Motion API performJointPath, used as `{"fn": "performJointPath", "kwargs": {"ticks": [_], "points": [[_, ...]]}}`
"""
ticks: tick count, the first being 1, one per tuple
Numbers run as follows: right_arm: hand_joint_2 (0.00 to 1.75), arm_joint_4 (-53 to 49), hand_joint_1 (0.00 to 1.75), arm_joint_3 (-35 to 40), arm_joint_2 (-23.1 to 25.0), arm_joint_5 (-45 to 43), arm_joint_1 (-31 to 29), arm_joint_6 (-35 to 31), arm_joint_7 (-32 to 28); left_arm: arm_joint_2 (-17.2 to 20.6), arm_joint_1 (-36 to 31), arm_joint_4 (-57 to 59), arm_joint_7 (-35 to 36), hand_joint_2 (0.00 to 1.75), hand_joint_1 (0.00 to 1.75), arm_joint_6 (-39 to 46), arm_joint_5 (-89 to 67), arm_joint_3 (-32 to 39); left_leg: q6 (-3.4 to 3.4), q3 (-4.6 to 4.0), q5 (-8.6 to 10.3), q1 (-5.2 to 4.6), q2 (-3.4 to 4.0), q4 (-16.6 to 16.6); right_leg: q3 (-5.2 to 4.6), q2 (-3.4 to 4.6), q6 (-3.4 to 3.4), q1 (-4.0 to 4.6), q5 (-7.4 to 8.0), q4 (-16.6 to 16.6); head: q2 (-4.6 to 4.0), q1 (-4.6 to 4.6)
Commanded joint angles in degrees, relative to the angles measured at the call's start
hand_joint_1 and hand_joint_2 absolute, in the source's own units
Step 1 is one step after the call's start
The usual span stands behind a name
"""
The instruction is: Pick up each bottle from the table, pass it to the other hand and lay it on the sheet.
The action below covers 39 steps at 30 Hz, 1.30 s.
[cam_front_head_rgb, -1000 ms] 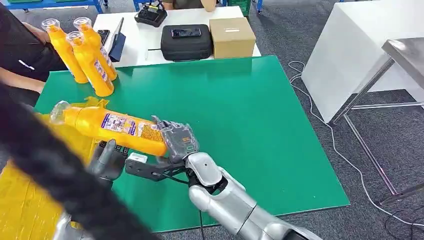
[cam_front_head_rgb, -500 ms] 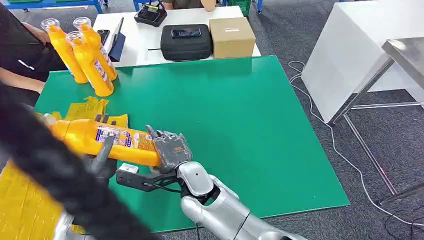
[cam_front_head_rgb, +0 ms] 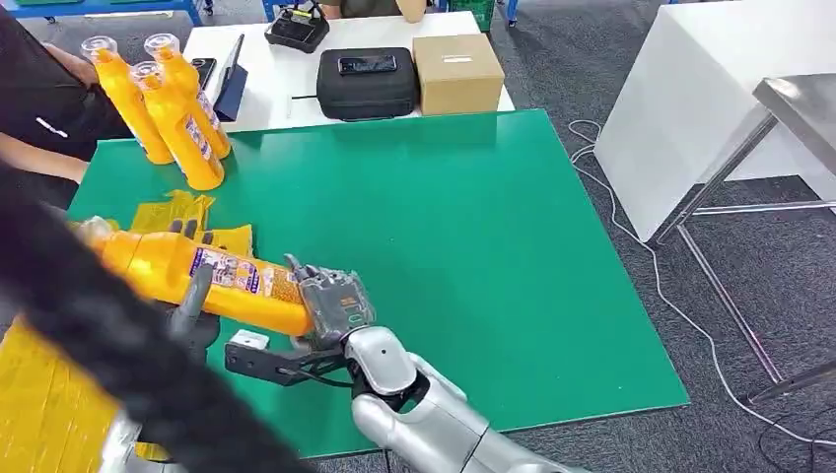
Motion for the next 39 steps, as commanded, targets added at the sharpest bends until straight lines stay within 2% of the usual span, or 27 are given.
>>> {"fn": "performJointPath", "kwargs": {"ticks": [1,14,23,38,39], "points": [[1.75,5.96,1.75,4.17,0.05,0.86,0.89,0.9,-1.79,0.09,-1.31,1.94,-1.28,1.75,1.73,-0.35,-0.2,0.33,-0.1,0.25,0.0,0.05,-0.04,-0.17,0.27,-0.14,-0.01,0.05,-0.02,-0.17,0.0,0.0],[1.75,8.29,1.75,2.78,1.24,2.43,-1.15,0.97,-3.24,0.32,-0.15,0.94,-1.67,1.75,1.75,-1.81,-0.45,1.57,-0.08,0.09,-0.02,0.03,-0.03,-0.05,0.1,-0.1,0.0,0.03,-0.03,-0.05,0.02,0.0],[1.75,9.88,1.75,1.89,1.12,1.22,-3.5,0.76,-3.31,0.06,1.66,-1.79,-3.45,1.75,1.75,-1.03,0.47,5.88,-0.05,0.04,-0.01,0.02,0.04,-0.02,0.04,0.0,0.0,0.02,0.0,-0.03,0.0,0.0],[1.75,11.8,1.75,0.86,0.9,1.1,-4.66,-0.33,-2.72,-0.35,0.91,0.69,-3.36,1.75,1.75,-1.91,1.47,7.43,-0.06,0.07,0.01,0.02,-0.03,-0.06,0.1,-0.09,0.0,0.02,-0.01,-0.06,0.0,0.0],[0.0,11.27,0.0,0.16,0.38,1.21,-4.35,-1.91,-3.08,-0.06,0.35,1.69,-3.59,1.75,1.75,-2.16,1.61,7.76,-0.05,0.05,0.0,0.02,-0.04,-0.04,0.08,-0.09,0.0,0.02,-0.01,-0.05,0.0,0.0]]}}
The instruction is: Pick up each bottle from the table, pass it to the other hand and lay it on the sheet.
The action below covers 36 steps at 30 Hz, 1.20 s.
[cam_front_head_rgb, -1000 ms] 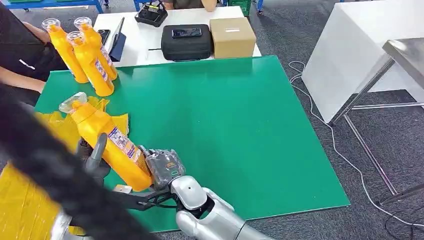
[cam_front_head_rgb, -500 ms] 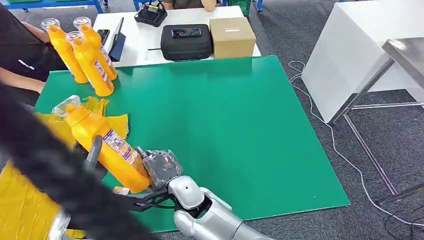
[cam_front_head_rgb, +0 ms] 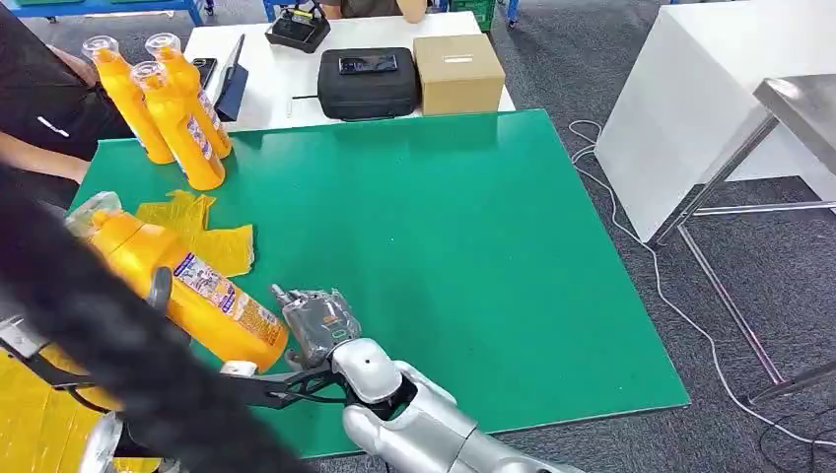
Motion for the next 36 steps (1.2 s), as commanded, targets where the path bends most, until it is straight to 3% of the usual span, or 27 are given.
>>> {"fn": "performJointPath", "kwargs": {"ticks": [1,8,14,20,25,27,29,36], "points": [[0.0,3.02,0.0,-2.61,-2.55,-1.02,-1.93,-2.83,-0.2,0.42,-2.85,4.91,-0.79,1.75,1.75,-0.67,0.24,3.14,-0.06,0.11,0.0,0.04,-0.04,-0.07,0.14,-0.11,0.0,0.04,-0.01,-0.08,0.02,0.0],[0.0,-17.45,0.0,-17.25,-14.63,-5.67,6.61,-5.82,-3.11,4.05,-5.98,2.93,-8.74,1.75,1.75,7.23,-12.41,15.12,-0.04,0.03,0.05,0.05,-0.25,-0.03,0.13,-0.31,0.02,0.05,-0.01,-0.1,0.0,0.02],[0.0,-24.16,0.0,-23.81,-18.52,-8.81,11.58,-7.59,-6.22,5.48,-8.01,2.4,-14.17,1.75,1.75,14.78,-24.68,18.15,-0.06,0.02,-0.02,0.04,-0.27,0.03,0.12,-0.35,0.02,0.04,-0.08,-0.05,0.0,0.0],[0.0,-26.68,0.0,-29.55,-21.08,-13.36,15.02,-7.53,-8.06,9.77,-13.37,10.2,-17.4,1.75,1.75,25.55,-42.6,15.72,-0.05,0.0,0.03,0.02,-0.34,0.01,0.1,-0.39,0.01,0.03,-0.05,-0.04,0.0,0.0],[0.0,-29.04,0.0,-32.21,-21.62,-14.49,19.18,-6.66,-8.48,14.49,-18.63,27.69,-17.23,1.75,1.75,35.48,-63.14,8.49,-0.05,0.08,0.07,-0.03,-0.37,-0.05,0.14,-0.41,0.0,-0.03,-0.04,-0.06,0.0,0.0],[0.0,-29.12,0.0,-32.33,-21.84,-14.61,19.69,-6.64,-8.71,14.14,-18.76,29.78,-19.19,1.75,1.75,36.59,-62.55,8.49,-0.06,0.16,0.09,-0.02,-0.45,-0.1,0.24,-0.51,0.0,-0.01,-0.04,-0.12,0.0,0.02],[0.0,-28.63,0.0,-32.06,-23.0,-15.38,19.98,-6.47,-9.12,13.46,-19.2,34.99,-18.51,1.75,1.75,37.07,-78.61,10.03,-0.07,0.2,0.07,-0.01,-0.33,-0.13,0.26,-0.41,0.0,0.0,-0.02,-0.16,0.0,0.0],[0.0,-26.92,0.0,-31.75,-25.14,-18.65,19.36,-7.13,-10.59,11.98,-22.73,47.35,-20.63,1.75,1.75,37.07,-90.43,9.98,-0.04,0.14,0.01,-0.01,-0.12,-0.01,0.16,-0.21,-0.04,0.01,0.03,-0.08,0.02,0.0]]}}
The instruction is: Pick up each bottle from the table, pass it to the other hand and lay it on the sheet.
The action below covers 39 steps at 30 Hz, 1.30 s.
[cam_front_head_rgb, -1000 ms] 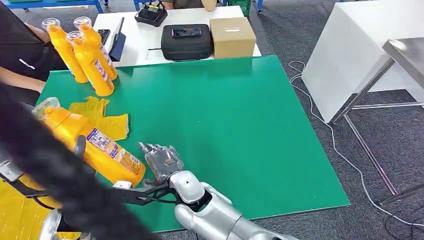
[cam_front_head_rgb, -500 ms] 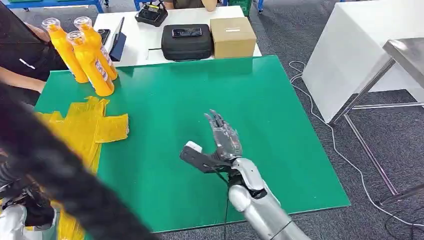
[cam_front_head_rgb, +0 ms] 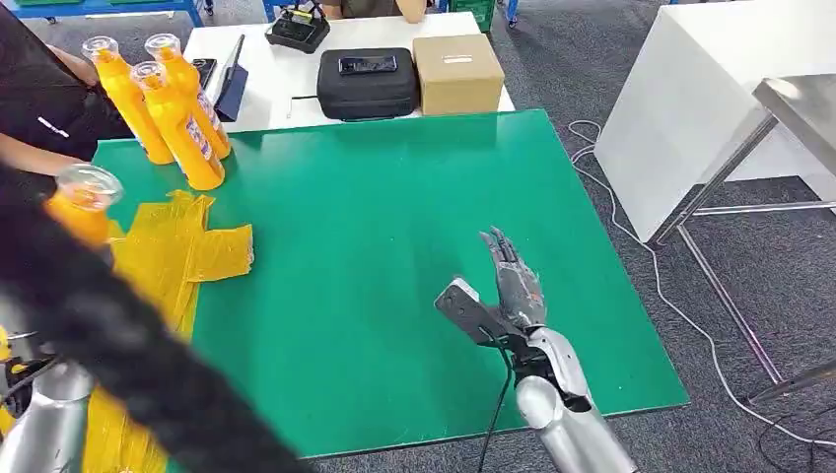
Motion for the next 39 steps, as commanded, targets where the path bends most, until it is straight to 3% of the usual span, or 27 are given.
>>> {"fn": "performJointPath", "kwargs": {"ticks": [1,8,16,26,27,28,29,30,31,39], "points": [[0.0,1.21,0.0,-1.13,-3.65,-2.36,-0.35,-0.24,-1.14,-0.54,-6.79,21.11,-1.7,1.75,1.75,0.4,-10.94,-1.51,-0.04,0.11,0.02,-0.01,-0.11,-0.07,0.15,-0.16,0.02,0.0,-0.03,-0.07,0.02,-0.02],[0.0,0.2,0.0,0.02,-5.16,-3.42,0.6,-0.27,-1.37,-1.58,-5.72,28.13,-1.54,1.75,1.75,0.4,-21.42,-3.02,-0.04,0.15,0.02,-0.06,-0.14,-0.11,0.17,-0.18,0.02,-0.05,-0.05,-0.07,0.0,-0.02],[0.0,0.2,0.0,0.02,-5.16,-3.42,0.6,-0.27,-1.37,-1.58,-5.72,28.13,-1.54,1.75,1.75,0.4,-21.42,-3.02,-0.05,0.03,-0.01,-0.01,-0.08,-0.02,0.05,-0.1,0.01,0.0,-0.03,-0.03,0.0,-0.02],[0.0,3.21,0.0,3.37,-8.79,-7.35,-0.59,0.11,-4.29,0.07,6.28,30.38,-3.12,1.75,1.75,0.4,-28.86,-1.74,-0.03,0.15,-0.05,-0.06,0.18,-0.14,0.13,0.15,0.01,-0.05,-0.01,-0.1,0.0,-0.04],[0.0,3.52,0.0,3.47,-8.68,-7.31,-0.82,0.07,-4.34,0.25,7.19,30.3,-2.79,1.75,1.43,0.4,-28.65,-2.44,-0.07,0.26,-0.09,-0.04,0.26,-0.18,0.22,0.21,0.01,-0.02,-0.02,-0.15,0.0,-0.02],[0.0,4.24,0.0,3.9,-8.46,-7.59,-1.56,0.34,-4.13,1.11,8.21,30.1,-1.23,1.75,0.02,0.4,-26.23,-5.53,-0.05,0.32,-0.08,-0.11,0.29,-0.24,0.25,0.25,0.02,-0.1,-0.02,-0.16,0.0,-0.04],[0.0,5.97,0.0,4.51,-7.77,-7.36,-3.05,0.4,-4.08,1.08,8.63,31.51,-1.38,0.0,0.0,0.4,-27.03,-5.22,-0.03,0.21,-0.09,-0.09,0.26,-0.16,0.18,0.25,0.01,-0.09,-0.01,-0.1,0.0,-0.02],[0.0,7.33,0.0,5.06,-7.07,-7.44,-4.28,0.76,-4.2,1.64,8.35,34.45,0.3,0.0,0.0,0.4,-27.99,-6.66,-0.07,0.29,-0.11,-0.08,0.36,-0.22,0.23,0.31,0.0,-0.08,0.01,-0.15,0.0,-0.04],[0.0,7.96,0.0,5.19,-6.42,-7.24,-4.87,0.79,-4.42,1.83,7.57,37.83,-2.37,0.0,0.0,0.4,-25.89,-8.0,-0.05,0.27,-0.12,-0.1,0.43,-0.2,0.19,0.39,0.0,-0.1,0.03,-0.11,0.0,-0.04],[0.0,8.63,0.0,5.83,-4.32,-5.68,-5.99,0.88,-3.59,2.25,7.82,39.18,-2.05,0.0,0.0,0.39,-24.29,-9.55,-0.05,0.47,-0.06,-0.08,0.26,-0.27,0.56,0.17,0.01,-0.08,0.0,-0.15,0.0,-0.04]]}}
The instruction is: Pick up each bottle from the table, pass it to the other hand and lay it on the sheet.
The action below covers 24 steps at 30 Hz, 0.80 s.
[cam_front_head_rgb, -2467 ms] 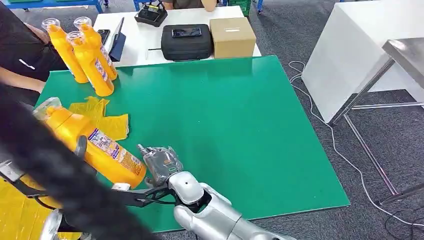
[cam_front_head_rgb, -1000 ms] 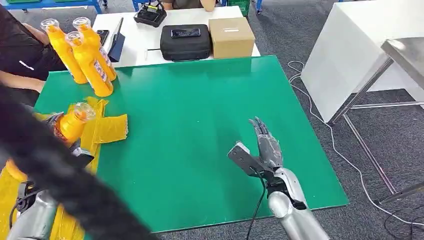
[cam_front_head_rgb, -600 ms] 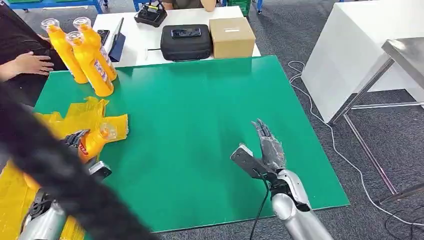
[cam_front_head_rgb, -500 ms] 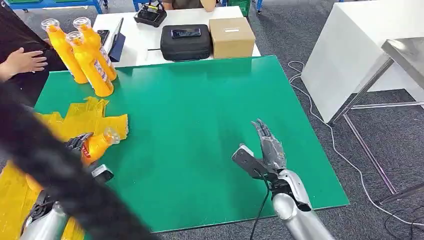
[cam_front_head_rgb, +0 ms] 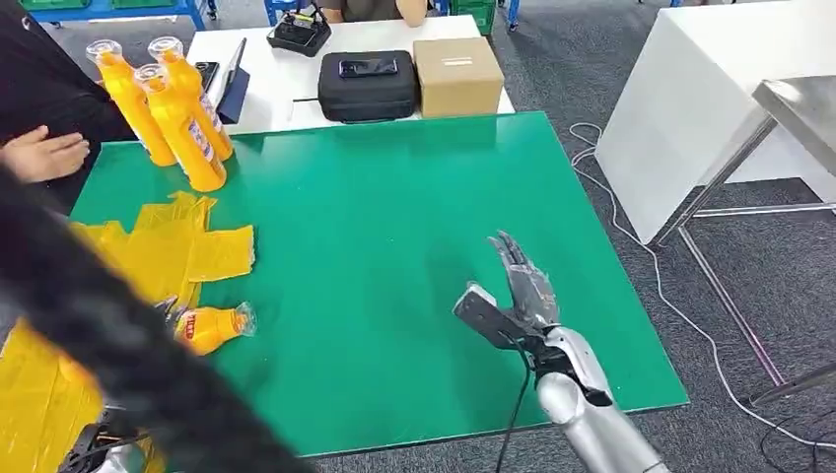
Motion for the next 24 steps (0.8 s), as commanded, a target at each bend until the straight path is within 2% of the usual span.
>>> {"fn": "performJointPath", "kwargs": {"ticks": [1,5,7,10,11,12,13,14,15,17,20,24], "points": [[0.0,6.05,0.0,2.71,2.06,0.62,-4.15,0.63,0.56,1.35,3.12,8.95,0.33,0.0,0.0,-0.83,0.9,-4.93,-0.05,0.22,0.02,-0.05,0.24,-0.16,0.12,0.17,0.01,-0.05,0.07,-0.11,0.0,-0.02],[0.0,6.25,0.0,2.28,3.12,1.12,-3.7,0.74,0.61,2.56,4.01,8.96,-1.85,0.0,0.0,-1.67,4.26,-6.88,-0.03,0.36,0.03,-0.04,-0.06,-0.12,0.37,-0.14,0.09,-0.04,-0.02,-0.06,0.02,0.0],[0.0,5.82,0.0,1.67,3.75,1.37,-3.62,0.74,0.66,2.42,3.97,7.21,-2.71,0.0,0.0,-1.41,7.24,-7.86,-0.09,0.29,0.09,0.01,0.22,-0.2,0.25,0.09,0.07,0.0,0.14,-0.17,0.0,0.0],[0.0,5.11,0.0,0.95,4.14,1.74,-3.51,0.99,0.86,2.13,2.54,3.84,-2.85,0.0,0.0,-3.31,14.02,-10.17,-0.03,0.45,0.07,-0.03,-0.12,-0.08,0.48,-0.2,0.08,-0.03,0.0,-0.02,0.0,0.0],[0.0,4.13,0.0,0.41,4.41,1.09,-2.8,-0.37,-1.94,1.91,3.49,-1.07,-5.71,0.0,0.0,-4.29,22.63,-9.89,-0.05,0.32,0.12,-0.03,-0.12,-0.08,0.35,-0.22,0.08,-0.04,0.05,-0.03,0.02,0.0],[0.0,3.98,0.0,0.33,4.39,1.05,-2.61,-0.43,-2.05,2.31,3.51,-2.2,-5.22,0.0,0.0,-4.97,23.34,-10.77,-0.05,0.33,0.12,-0.01,-0.14,-0.06,0.35,-0.23,0.07,0.0,0.05,-0.03,0.0,0.0],[0.0,2.93,0.0,0.18,4.87,-1.6,-2.98,-2.87,-7.68,2.13,5.47,-11.83,-5.8,0.0,0.0,-7.22,34.54,-10.64,-0.03,0.34,0.11,0.0,-0.21,-0.03,0.38,-0.3,0.08,0.0,0.02,-0.01,0.0,0.0],[0.0,2.83,0.0,0.36,4.91,-1.93,-3.58,-3.18,-8.1,3.07,6.83,-17.91,-2.65,0.0,0.0,-8.19,37.34,-12.57,-0.02,0.37,0.1,-0.01,-0.22,-0.01,0.39,-0.31,0.07,0.0,-0.01,0.02,0.0,0.0],[0.0,3.37,0.0,0.86,5.17,-4.07,-5.41,-5.06,-11.92,2.11,8.51,-26.22,-5.8,0.0,0.0,-9.58,47.07,-11.35,-0.05,0.2,0.13,0.02,-0.17,0.03,0.23,-0.27,0.07,0.02,0.04,0.03,0.0,0.02],[0.0,5.55,0.0,1.97,5.75,-6.21,-9.45,-5.37,-13.4,3.03,9.03,-36.22,-0.28,0.0,0.0,-7.78,49.53,-15.03,-0.02,0.29,0.09,0.04,-0.09,0.09,0.28,-0.21,0.05,0.06,0.03,0.09,0.0,0.02],[0.0,5.95,0.0,2.16,5.82,-6.44,-9.84,-5.33,-13.29,3.67,9.0,-36.19,0.66,0.0,0.0,-7.12,49.84,-16.14,-0.05,0.03,0.1,0.1,-0.02,0.22,-0.12,-0.12,-0.04,0.11,0.12,0.17,0.0,0.0],[0.0,5.77,0.0,2.26,5.61,-6.63,-9.38,-5.57,-13.36,4.03,8.93,-34.59,-1.01,0.0,0.0,-6.34,51.25,-16.56,-0.04,0.07,0.18,0.08,-0.04,-0.01,-0.06,-0.13,-0.03,0.08,0.1,-0.04,0.0,0.02]]}}
